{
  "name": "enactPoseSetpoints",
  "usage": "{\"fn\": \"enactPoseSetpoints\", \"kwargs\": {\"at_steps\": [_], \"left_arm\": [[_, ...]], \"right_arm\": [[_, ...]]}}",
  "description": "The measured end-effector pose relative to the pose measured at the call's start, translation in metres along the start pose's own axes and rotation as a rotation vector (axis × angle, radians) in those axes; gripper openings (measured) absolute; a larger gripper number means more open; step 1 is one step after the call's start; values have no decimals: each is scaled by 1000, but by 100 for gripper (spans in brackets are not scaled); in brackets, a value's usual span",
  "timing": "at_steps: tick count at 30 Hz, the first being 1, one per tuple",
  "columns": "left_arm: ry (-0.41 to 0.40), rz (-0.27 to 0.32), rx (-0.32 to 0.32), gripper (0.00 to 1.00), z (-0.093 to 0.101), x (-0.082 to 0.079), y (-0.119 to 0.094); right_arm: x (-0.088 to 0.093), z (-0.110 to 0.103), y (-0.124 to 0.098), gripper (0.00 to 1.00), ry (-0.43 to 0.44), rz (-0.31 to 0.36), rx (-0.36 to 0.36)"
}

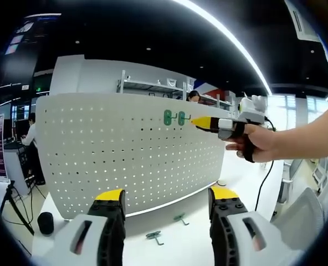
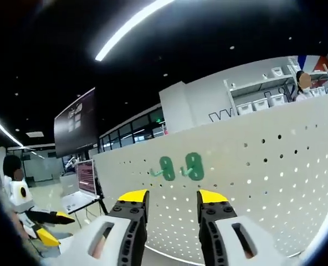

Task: Insert the hook assembly into the mounting plate slot until the hook locks in place.

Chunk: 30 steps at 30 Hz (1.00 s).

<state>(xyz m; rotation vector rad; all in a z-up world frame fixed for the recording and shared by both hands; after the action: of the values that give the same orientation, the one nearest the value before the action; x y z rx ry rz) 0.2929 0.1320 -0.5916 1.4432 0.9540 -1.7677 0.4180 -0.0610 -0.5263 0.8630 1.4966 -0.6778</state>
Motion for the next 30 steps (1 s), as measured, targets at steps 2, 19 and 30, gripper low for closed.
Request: {"fn": "enactPoseSetpoints", "kwargs": {"at_steps": [2, 19, 30], "left_arm": [[1, -6, 4, 62, 0, 3, 1], [2, -3, 37, 63, 4, 7, 1], [-2, 11, 59, 64, 8, 3, 1]], "right_arm": [[4, -7, -4, 34, -42, -21, -39], [26, -27, -42, 36, -126, -80, -105], [39, -32, -61, 37, -147, -126, -117]]}}
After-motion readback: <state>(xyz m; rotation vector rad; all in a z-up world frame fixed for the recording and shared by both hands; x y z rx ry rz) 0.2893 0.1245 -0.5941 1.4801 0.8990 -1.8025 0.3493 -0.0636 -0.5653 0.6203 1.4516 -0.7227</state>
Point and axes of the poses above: the point that each gripper's makers call its tool centre point, and the gripper's own axes: y roughly forward along the fingers, z roughly to its right, x roughly out of its underside, the point moved 2 cm from there along -y, roughly backward along the fingers, and after that the axes turned 4 degrees about -y, right-handed, at the moved point
